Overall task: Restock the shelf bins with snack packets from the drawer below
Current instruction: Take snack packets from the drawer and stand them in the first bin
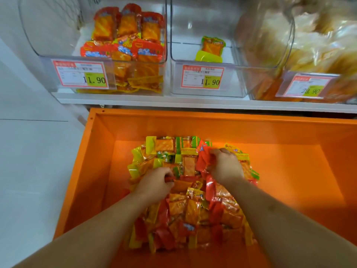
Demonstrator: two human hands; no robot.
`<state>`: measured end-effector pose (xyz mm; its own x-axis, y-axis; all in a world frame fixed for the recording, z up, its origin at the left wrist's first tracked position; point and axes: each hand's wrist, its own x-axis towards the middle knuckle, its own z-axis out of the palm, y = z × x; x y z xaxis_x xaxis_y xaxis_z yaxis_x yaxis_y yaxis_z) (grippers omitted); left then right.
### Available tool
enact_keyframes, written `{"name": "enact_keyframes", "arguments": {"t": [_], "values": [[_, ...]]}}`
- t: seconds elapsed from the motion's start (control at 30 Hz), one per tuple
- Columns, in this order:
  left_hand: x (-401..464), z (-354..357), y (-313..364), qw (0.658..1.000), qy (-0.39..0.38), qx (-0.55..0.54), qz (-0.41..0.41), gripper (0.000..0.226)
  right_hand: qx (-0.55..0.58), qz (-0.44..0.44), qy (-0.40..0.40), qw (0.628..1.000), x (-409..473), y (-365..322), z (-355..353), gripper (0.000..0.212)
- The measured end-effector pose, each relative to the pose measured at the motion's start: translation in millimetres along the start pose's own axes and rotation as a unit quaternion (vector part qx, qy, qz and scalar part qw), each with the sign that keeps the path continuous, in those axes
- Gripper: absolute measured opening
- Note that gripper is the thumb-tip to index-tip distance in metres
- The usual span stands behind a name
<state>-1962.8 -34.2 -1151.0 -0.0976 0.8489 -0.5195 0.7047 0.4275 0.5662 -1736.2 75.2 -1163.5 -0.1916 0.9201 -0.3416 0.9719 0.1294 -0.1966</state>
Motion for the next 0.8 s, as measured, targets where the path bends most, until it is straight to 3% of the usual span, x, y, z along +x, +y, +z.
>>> {"name": "enact_keyframes", "arguments": {"t": [0.13,0.27,0.4,0.6,0.8], "values": [[-2.0,-16.0,5.6,0.996,0.035,-0.074,-0.034,0.009,0.043,0.012,0.029,0.999,-11.8,-0.6,-14.5,0.021],[-14.4,-40.8,13.3,0.993,0.071,-0.084,-0.034,0.011,0.107,0.051,0.05,0.992,-21.2,-1.8,-38.6,0.01],[-33.3,-68.4,29.8,0.993,0.083,-0.088,-0.006,0.009,0.139,0.046,0.012,0.989,-33.1,-14.5,-64.4,0.025],[-77.5,-119.4,54.5,0.992,0.097,-0.075,0.024,0.01,0.197,-0.02,-0.001,0.98,-61.4,-39.0,-116.3,0.027],[-130.7,-182.4,86.7,0.988,0.121,-0.077,0.059,0.008,0.36,-0.098,-0.033,0.927,-105.9,-71.4,-208.2,0.016]]}}
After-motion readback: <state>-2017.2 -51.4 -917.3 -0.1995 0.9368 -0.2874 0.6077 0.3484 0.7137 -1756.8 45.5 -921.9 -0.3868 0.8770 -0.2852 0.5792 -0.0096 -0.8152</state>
